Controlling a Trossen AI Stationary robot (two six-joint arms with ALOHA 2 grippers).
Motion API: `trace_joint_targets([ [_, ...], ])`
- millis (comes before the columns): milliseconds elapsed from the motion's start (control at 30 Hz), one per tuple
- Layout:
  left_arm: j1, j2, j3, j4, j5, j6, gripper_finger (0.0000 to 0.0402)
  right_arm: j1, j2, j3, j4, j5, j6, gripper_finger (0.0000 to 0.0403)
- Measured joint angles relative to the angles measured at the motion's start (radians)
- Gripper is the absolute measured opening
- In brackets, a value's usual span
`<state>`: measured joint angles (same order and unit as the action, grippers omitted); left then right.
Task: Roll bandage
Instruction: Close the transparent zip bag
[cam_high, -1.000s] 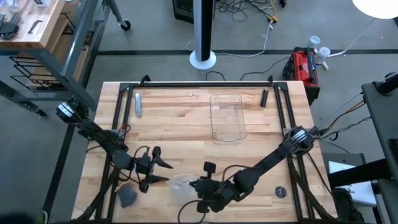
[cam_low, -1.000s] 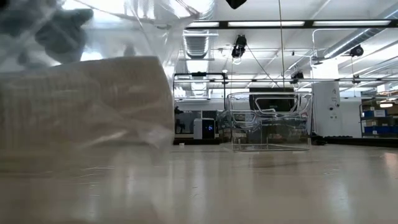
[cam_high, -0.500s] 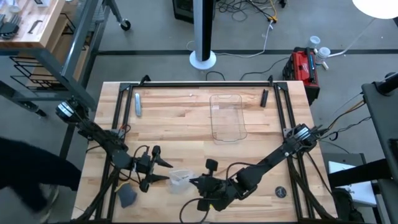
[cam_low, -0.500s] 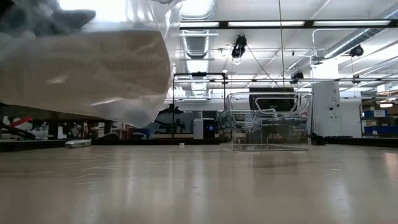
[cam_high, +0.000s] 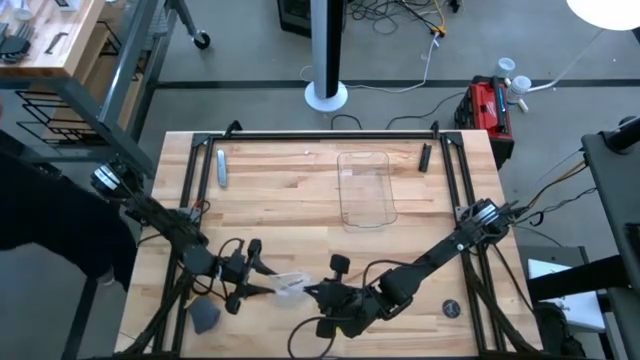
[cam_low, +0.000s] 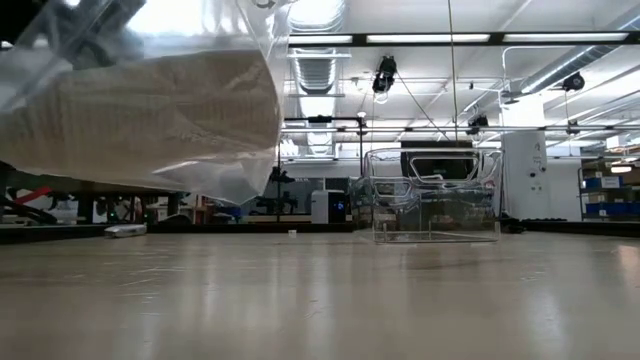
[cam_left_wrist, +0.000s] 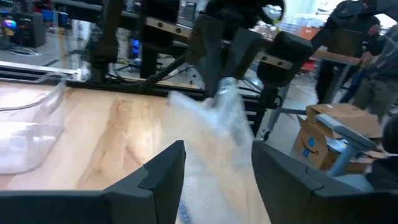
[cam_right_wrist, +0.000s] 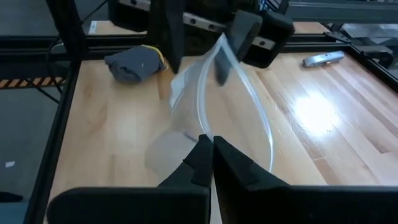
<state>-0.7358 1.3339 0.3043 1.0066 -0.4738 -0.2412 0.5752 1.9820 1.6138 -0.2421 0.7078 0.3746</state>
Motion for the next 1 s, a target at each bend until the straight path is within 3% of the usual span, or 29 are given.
trace_joint_targets([
  [333,0.004,0.063,0.083,-0.009,-0.048,0.120,0.0117,-0.002,-0.001,0.000,0.019,0.000,-0.009,0.0000],
  [533,0.002,0.054,0.094,-0.044,-0.117,0.152,0.0014,0.002,-0.001,0.000,0.005,-0.013,0.004,0.0000],
  [767,0.002,0.045,0.094,-0.167,-0.120,0.085,0.0002,0.005,-0.001,0.000,-0.103,-0.133,0.141,0.0022],
  [1000,-0.007,0.044,0.103,-0.205,-0.083,0.100,0.0001,0.005,-0.001,0.000,-0.176,-0.140,0.204,0.0091],
])
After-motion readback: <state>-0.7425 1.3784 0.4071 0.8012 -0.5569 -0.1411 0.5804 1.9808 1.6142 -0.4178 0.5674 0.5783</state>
